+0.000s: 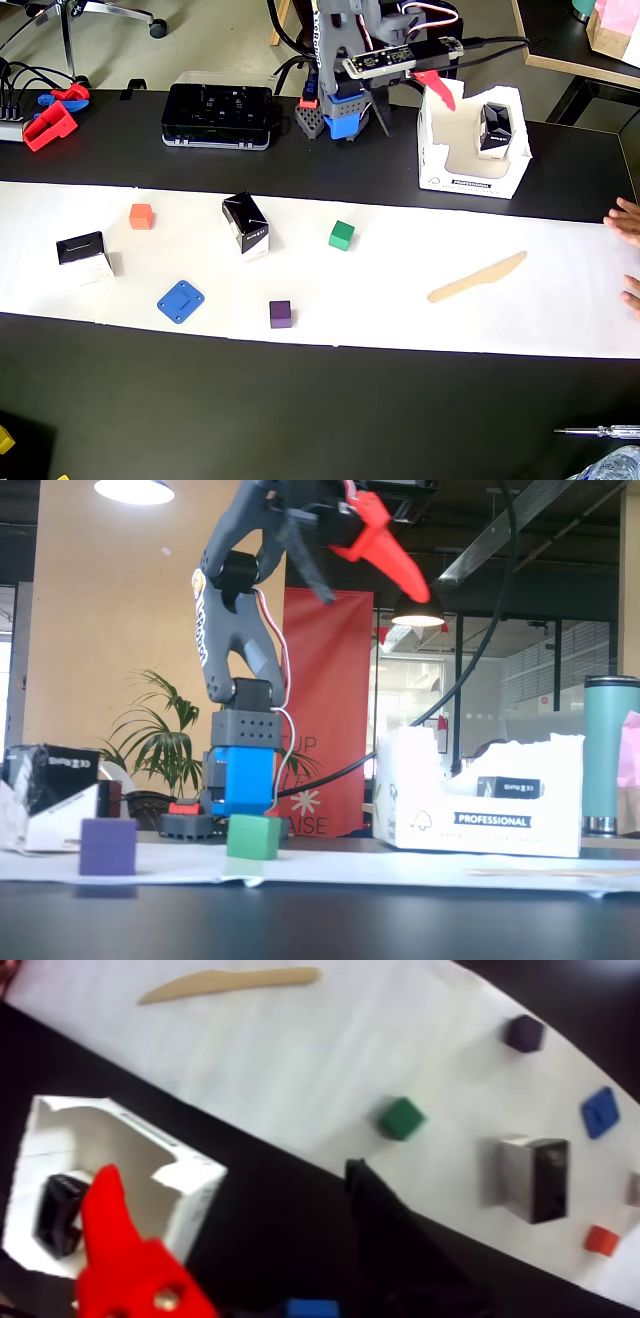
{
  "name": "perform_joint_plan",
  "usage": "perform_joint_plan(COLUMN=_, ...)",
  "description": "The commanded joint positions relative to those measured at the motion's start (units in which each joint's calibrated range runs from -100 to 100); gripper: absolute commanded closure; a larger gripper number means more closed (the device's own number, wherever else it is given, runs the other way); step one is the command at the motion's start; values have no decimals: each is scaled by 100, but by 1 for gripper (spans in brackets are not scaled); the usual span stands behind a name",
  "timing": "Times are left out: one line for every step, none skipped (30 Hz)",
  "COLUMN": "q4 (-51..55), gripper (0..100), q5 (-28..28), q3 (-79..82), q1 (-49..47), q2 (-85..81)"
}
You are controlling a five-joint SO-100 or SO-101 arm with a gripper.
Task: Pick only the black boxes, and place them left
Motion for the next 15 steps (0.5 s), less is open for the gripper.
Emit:
perform_joint_plan(q4=83, gripper=58, q5=611, q3=-142, q1=1222, q2=-297)
perform_joint_plan(q4=83, gripper=58, q5=737, q3=-133, q1=1438, q2=-297)
perform_joint_plan(q4=83, gripper=58, q5=868, q3=-142, q1=1664, q2=-297)
perform_joint_plan(q4=67, gripper=58, q5=989, q3=-142, q1=1871, q2=-297)
perform_joint_plan(q4=19, gripper=58, q5=1084, q3=-133, q1=2071, q2=-289)
perform_joint_plan(q4=-100, gripper=58, q5=1158, q3=-80, q1=2253, q2=-289)
perform_joint_plan(q4=-243, gripper=58, q5=1211, q3=-62, q1=2408, q2=-274)
perform_joint_plan(q4=-378, gripper=58, q5=1221, q3=-9, q1=2504, q2=-234)
perform_joint_plan(q4=-553, gripper=58, q5=1242, q3=62, q1=2616, q2=-187)
perform_joint_plan(q4=-720, gripper=58, q5=1274, q3=115, q1=2694, q2=-131)
perform_joint_plan(q4=-871, gripper=58, q5=1311, q3=151, q1=2781, q2=-68)
perform_joint_plan(q4=-1030, gripper=58, q5=1353, q3=168, q1=2868, q2=-5)
perform_joint_plan(q4=-1173, gripper=57, q5=1389, q3=204, q1=2937, q2=82)
perform_joint_plan(q4=-1300, gripper=57, q5=1421, q3=239, q1=3015, q2=185)
perform_joint_plan(q4=-1404, gripper=55, q5=1447, q3=248, q1=3067, q2=288)
